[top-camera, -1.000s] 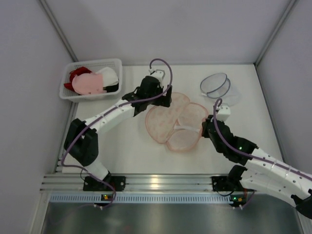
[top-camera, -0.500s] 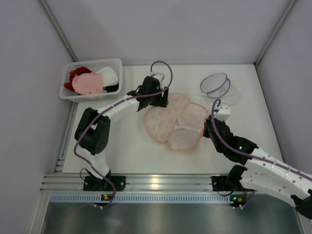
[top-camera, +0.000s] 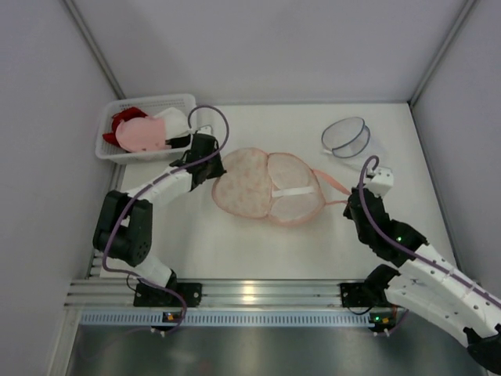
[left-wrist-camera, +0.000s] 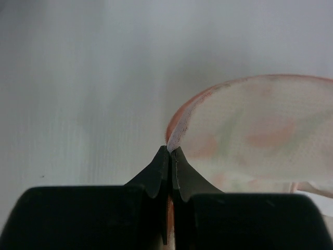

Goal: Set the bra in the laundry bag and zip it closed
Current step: Open the laundry bag at the center of the board.

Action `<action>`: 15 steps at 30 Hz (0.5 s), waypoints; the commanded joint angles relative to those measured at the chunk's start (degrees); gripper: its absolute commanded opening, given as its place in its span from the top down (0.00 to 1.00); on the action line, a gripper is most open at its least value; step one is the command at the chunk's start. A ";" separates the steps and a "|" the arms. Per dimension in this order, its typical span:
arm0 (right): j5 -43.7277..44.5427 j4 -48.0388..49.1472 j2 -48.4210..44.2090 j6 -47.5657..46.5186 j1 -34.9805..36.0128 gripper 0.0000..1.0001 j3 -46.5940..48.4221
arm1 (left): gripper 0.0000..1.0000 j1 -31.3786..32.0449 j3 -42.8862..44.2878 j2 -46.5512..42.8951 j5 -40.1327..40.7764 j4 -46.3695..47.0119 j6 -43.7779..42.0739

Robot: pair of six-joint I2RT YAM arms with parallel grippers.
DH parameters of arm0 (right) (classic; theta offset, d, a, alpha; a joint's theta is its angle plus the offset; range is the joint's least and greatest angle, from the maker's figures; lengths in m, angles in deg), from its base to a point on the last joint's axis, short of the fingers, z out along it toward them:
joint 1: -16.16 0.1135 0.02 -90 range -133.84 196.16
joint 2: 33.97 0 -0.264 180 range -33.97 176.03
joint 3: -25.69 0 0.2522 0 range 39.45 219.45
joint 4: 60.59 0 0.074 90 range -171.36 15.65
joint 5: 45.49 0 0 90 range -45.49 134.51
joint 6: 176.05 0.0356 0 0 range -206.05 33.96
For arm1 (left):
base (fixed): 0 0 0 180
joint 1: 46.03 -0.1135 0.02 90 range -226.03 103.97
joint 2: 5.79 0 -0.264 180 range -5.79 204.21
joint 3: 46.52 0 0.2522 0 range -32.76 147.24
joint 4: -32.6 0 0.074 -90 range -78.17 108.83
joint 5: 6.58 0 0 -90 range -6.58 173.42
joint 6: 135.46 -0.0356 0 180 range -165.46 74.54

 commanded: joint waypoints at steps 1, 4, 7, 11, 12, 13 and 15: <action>3.85 -5.43 -2.72 2.20 -0.89 1.00 1.87 | 1.00 -1.51 -3.47 -4.10 1.01 4.23 2.44; 5.61 -9.30 -4.30 4.92 -0.81 1.00 1.43 | 1.00 -2.22 -6.28 -5.95 2.23 4.49 3.23; 6.05 -12.55 -6.32 6.94 -0.89 1.00 1.16 | 1.00 -4.06 -9.09 -8.05 1.10 5.11 3.67; -0.26 -8.79 -8.79 4.14 -0.89 1.00 0.11 | 1.00 -5.30 -11.03 -11.31 -5.22 7.22 1.83; -2.19 -7.47 -8.62 2.14 -0.89 1.00 0.02 | 1.00 -5.30 -11.21 -11.84 -8.45 7.57 1.57; -6.30 -4.24 -7.66 0.72 -0.89 0.99 -0.07 | 1.00 -5.04 -11.82 -12.71 -11.36 7.57 0.96; -10.45 -1.76 -4.86 -2.08 -0.89 0.74 0.71 | 1.00 -3.81 -12.43 -13.60 -12.35 10.55 -1.06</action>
